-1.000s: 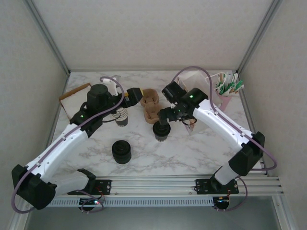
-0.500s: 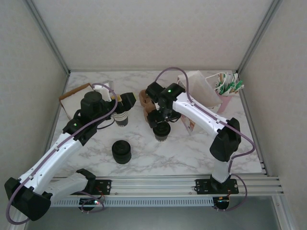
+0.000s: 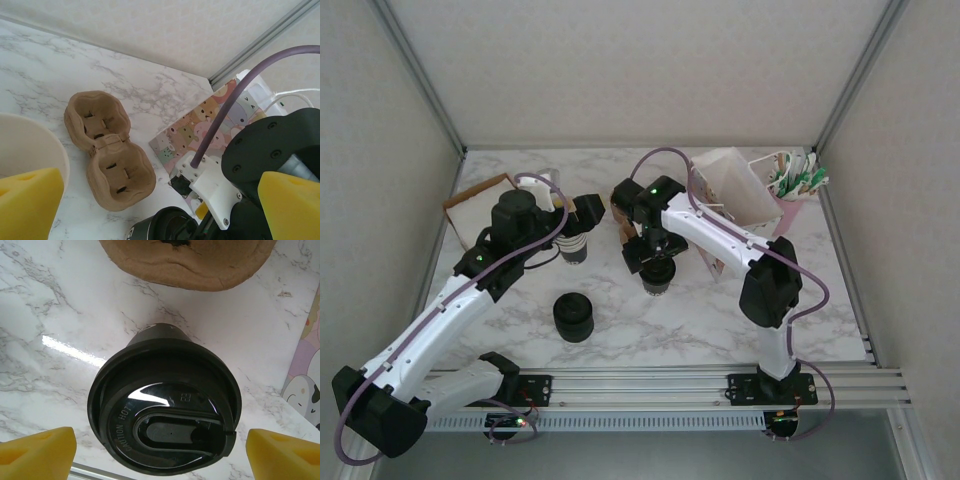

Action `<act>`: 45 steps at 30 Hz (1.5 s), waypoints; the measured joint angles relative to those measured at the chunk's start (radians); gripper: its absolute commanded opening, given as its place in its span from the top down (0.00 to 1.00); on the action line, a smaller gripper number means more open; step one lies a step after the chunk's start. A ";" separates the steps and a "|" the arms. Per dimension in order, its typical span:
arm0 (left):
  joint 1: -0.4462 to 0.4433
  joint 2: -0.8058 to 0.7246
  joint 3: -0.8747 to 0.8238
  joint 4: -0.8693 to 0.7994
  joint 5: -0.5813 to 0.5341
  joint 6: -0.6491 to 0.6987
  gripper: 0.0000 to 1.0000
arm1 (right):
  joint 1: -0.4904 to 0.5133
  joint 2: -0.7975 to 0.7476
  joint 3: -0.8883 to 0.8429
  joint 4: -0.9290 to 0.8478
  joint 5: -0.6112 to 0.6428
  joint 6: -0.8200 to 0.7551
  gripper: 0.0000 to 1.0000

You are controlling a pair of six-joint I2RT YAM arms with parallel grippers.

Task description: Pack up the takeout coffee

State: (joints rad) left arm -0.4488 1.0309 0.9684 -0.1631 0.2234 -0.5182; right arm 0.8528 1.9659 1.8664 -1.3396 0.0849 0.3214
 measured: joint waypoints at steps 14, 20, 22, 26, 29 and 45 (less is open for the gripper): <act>0.000 0.016 0.000 0.001 0.001 0.000 0.00 | -0.008 0.005 -0.002 0.000 -0.018 0.004 0.15; 0.000 0.020 0.000 0.002 0.007 0.000 0.00 | -0.009 0.011 -0.014 0.000 -0.034 0.004 0.16; 0.000 0.023 0.000 0.002 0.011 -0.001 0.00 | -0.009 0.014 -0.019 0.001 -0.034 0.004 0.16; 0.000 0.029 0.000 0.002 0.014 -0.001 0.00 | -0.009 0.024 -0.024 0.001 -0.034 0.004 0.16; 0.000 0.031 0.000 0.002 0.015 -0.001 0.00 | -0.009 0.029 -0.029 0.003 -0.034 0.004 0.16; 0.000 0.038 0.000 0.005 0.019 -0.002 0.00 | -0.009 0.030 -0.034 0.004 -0.034 0.004 0.17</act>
State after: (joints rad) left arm -0.4488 1.0691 0.9684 -0.1581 0.2424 -0.5198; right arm 0.8440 1.9957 1.8324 -1.3354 0.0513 0.3256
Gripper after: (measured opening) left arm 0.996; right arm 0.835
